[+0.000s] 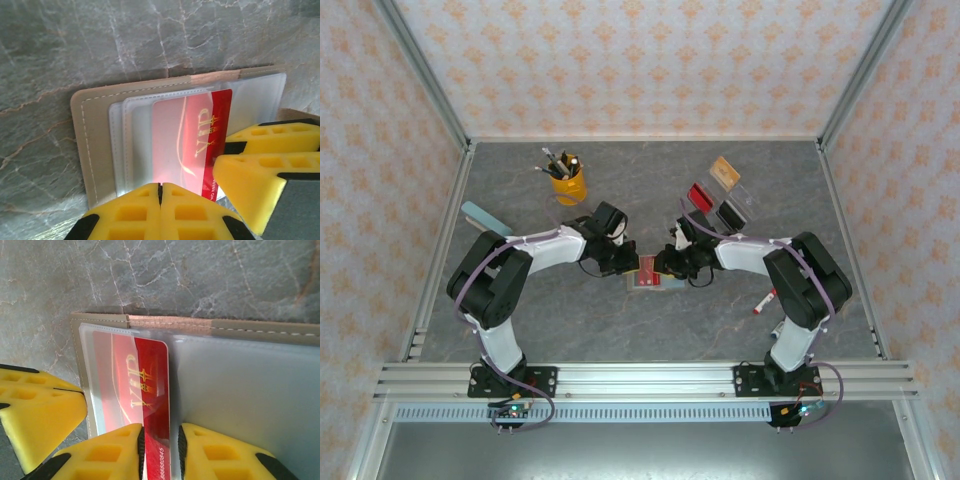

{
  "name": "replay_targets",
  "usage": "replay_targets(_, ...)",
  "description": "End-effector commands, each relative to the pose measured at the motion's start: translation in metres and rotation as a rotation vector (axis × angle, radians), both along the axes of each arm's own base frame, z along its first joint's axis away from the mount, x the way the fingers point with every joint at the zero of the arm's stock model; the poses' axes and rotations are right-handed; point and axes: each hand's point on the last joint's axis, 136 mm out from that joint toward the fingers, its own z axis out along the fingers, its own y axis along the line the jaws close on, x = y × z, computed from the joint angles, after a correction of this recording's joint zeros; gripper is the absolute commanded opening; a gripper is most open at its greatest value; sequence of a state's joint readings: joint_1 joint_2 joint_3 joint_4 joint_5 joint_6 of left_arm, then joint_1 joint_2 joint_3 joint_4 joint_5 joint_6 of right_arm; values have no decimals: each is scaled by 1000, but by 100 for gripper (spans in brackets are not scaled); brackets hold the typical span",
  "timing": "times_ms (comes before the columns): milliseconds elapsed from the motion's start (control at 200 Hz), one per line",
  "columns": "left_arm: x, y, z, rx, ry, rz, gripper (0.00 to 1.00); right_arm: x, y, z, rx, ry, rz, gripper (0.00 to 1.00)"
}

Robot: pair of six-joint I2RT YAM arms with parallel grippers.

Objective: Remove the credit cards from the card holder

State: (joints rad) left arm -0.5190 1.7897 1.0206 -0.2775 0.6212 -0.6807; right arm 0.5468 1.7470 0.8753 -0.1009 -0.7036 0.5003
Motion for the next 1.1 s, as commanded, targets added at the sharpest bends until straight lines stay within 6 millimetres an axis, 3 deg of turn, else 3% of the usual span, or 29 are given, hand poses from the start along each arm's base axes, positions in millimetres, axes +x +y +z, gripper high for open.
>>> replay_targets(0,4,-2,-5,13,2,0,3,-4,-7,-17,-29,37,-12,27)
replay_targets(195,-5,9,-29,81,64,3,2,-2,-2,-14,16,43,-12,27)
replay_targets(430,-13,20,-34,148,82,-19,2,1,3,-15,44,53,-14,22)
replay_targets(561,-14,22,-36,156,85,-16,3,7,-7,-17,-8,29,-66,10)
replay_targets(701,-10,24,-28,171,64,-14,9,8,-35,-12,-147,-31,-120,0)
replay_targets(911,0,20,-10,162,11,-21,17,-5,-65,5,-248,-77,-147,0)
replay_targets(1011,6,15,0,137,-3,-16,21,-6,-68,24,-239,-126,-145,0)
replay_targets(1096,12,11,17,115,-37,-8,32,-3,-65,52,-198,-199,-134,0)
